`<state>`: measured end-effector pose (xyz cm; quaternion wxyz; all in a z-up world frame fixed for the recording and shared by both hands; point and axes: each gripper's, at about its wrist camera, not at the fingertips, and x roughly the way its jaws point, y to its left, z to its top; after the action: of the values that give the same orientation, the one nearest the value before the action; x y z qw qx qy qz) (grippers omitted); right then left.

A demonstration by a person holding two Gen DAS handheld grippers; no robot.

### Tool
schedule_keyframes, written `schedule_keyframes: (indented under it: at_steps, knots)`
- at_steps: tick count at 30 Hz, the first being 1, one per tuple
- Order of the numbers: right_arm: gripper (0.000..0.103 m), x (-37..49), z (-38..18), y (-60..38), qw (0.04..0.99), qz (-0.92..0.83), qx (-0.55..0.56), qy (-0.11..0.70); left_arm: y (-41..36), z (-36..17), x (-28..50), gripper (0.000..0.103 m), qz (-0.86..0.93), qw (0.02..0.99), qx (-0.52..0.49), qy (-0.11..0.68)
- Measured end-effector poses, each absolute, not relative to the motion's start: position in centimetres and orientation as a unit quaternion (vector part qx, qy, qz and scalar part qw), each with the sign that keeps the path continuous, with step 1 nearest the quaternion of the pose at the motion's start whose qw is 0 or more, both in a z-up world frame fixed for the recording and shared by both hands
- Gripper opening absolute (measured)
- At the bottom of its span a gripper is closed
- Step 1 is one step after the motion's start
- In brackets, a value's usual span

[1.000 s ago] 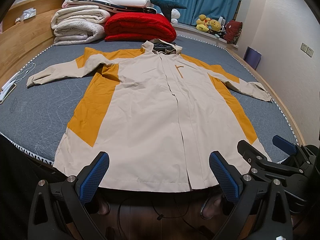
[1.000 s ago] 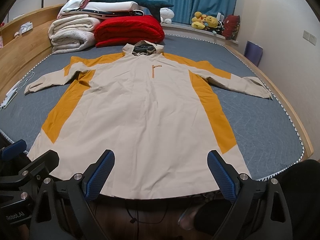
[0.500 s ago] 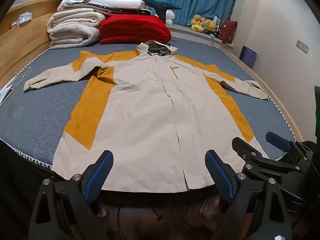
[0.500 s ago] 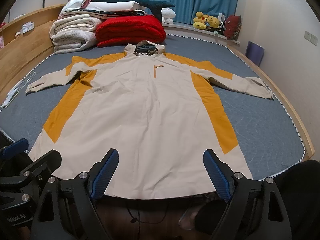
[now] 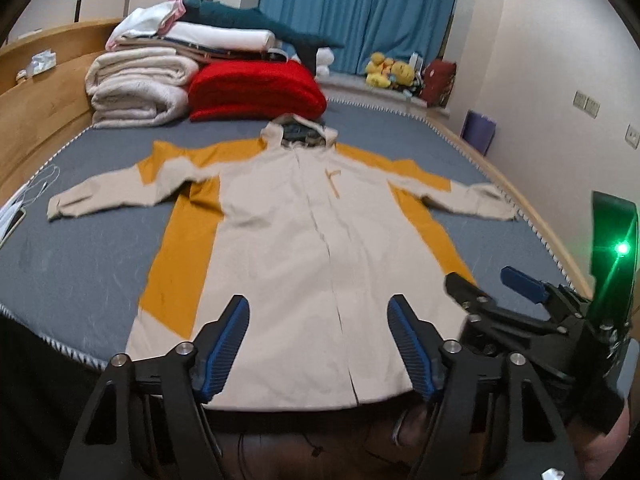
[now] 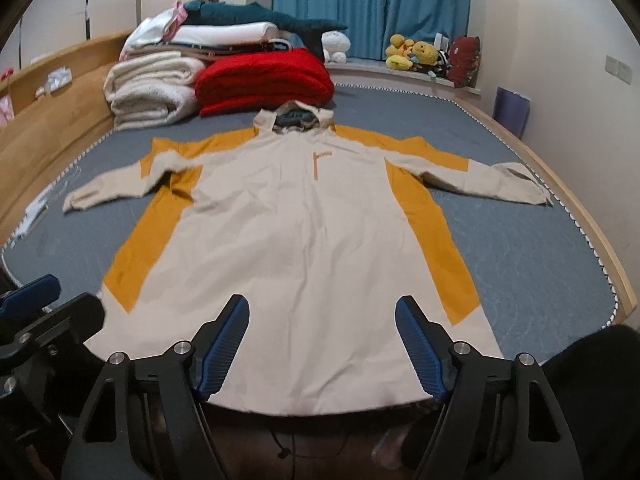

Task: Fold large clothes

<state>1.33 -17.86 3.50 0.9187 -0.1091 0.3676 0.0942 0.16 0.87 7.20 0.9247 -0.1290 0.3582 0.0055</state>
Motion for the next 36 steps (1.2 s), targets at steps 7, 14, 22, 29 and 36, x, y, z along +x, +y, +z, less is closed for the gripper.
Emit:
schedule_keyframes:
  at_steps: [7, 14, 22, 29, 36]
  knots:
    - [0.075, 6.5, 9.0, -16.8, 0.937, 0.109, -0.111, 0.313, 7.6, 9.3, 7.8, 0.026, 0.020, 0.931, -0.136, 0.337]
    - [0.050, 16.8, 13.4, -12.3, 0.948, 0.144, -0.102, 0.267, 17.0, 8.7, 18.0, 0.020, 0.052, 0.929, -0.139, 0.339]
    - [0.050, 28.2, 14.0, -7.1, 0.954, 0.172, -0.088, 0.229, 29.8, 0.7, 25.3, 0.020, 0.154, 0.894, -0.161, 0.389]
    - [0.050, 33.3, 6.5, -7.0, 0.922, 0.196, -0.089, 0.322, 40.1, -2.9, 23.9, 0.020, 0.236, 0.861, -0.218, 0.395]
    - [0.050, 35.2, 4.9, -5.4, 0.914, 0.201, -0.116, 0.332, 48.0, -6.6, 21.6, 0.023, 0.309, 0.809, -0.279, 0.415]
